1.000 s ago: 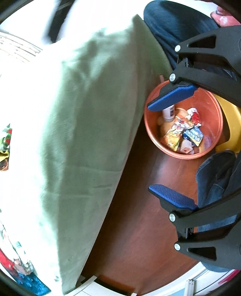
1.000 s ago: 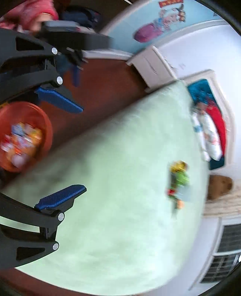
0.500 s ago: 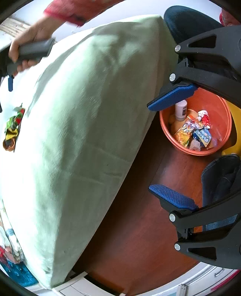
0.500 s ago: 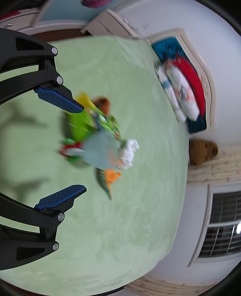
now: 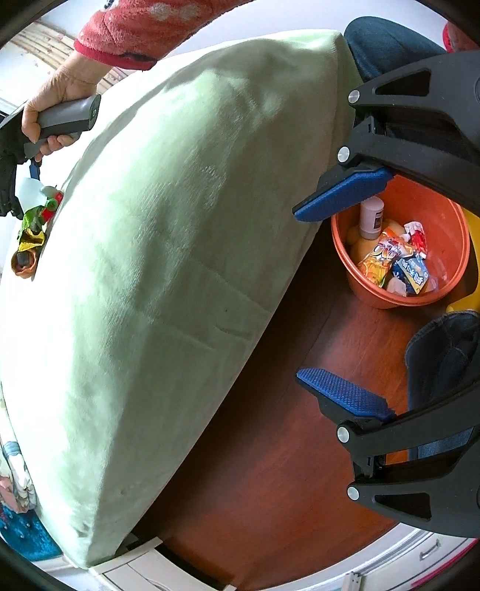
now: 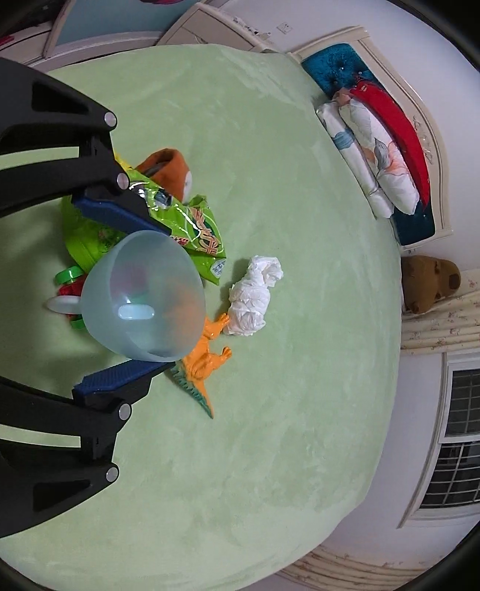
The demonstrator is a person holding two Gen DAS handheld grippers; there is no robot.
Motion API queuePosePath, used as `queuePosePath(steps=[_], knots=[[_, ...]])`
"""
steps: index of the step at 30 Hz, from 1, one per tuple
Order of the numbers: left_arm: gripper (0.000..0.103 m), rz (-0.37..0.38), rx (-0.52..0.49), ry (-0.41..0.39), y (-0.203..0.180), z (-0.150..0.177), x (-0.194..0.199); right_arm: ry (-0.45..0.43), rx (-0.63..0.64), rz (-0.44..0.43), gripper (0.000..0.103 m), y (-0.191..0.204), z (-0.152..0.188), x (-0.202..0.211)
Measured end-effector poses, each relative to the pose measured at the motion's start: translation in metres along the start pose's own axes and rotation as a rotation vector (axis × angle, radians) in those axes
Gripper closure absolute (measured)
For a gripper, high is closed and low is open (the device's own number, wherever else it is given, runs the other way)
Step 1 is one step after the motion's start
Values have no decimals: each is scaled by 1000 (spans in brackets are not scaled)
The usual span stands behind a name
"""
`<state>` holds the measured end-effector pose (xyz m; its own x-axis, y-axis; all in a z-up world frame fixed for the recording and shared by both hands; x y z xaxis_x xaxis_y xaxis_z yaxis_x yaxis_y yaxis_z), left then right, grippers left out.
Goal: Collect trash
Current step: 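Grasp the clear plastic cup with the right tool while the left tool grasps the green snack bag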
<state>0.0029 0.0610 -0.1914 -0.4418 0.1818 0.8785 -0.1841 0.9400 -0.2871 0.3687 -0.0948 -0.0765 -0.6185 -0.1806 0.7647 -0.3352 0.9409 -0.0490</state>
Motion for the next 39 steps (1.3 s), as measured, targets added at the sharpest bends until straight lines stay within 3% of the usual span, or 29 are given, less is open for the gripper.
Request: queuePosePath(steps=[9,14,20,26,31,35,39], knots=[[23,11,-4,-11,-1,1,6,-56,-12,-25,41,-8,20,46],[23,18,-4,-25,-5,-4,7,-95,43,-88,41,2,58,93],[23,34,-3,-51,-17,-31,11,-131,95,-142,41,11,118,154],[23,64,-17,-98,-43,-90,8,-145,150,-163,41,20,180,207],[23,135,64,-128,-64,-163,-2,-154,153,-176,41,23,221,237],[23,132,72,-164,-88,-220,-13,-181,156,-135,41,19,235,255],[23,116,82,-152,-110,-273,-39,-194,129,-157,41,16,240,260]])
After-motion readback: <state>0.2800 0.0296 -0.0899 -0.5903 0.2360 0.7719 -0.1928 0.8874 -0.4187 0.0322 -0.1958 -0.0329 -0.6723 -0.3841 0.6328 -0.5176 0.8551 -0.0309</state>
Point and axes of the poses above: each gripper's, at about its wrist camera, not at the fingertips, and x roughly against the way its jaws point, y to its left, z to its underside, the point moved 4 cm from there along -x, roughly the way its jaws point, and after that the axes turned 13 degrees about x, right-handed, at the moved point
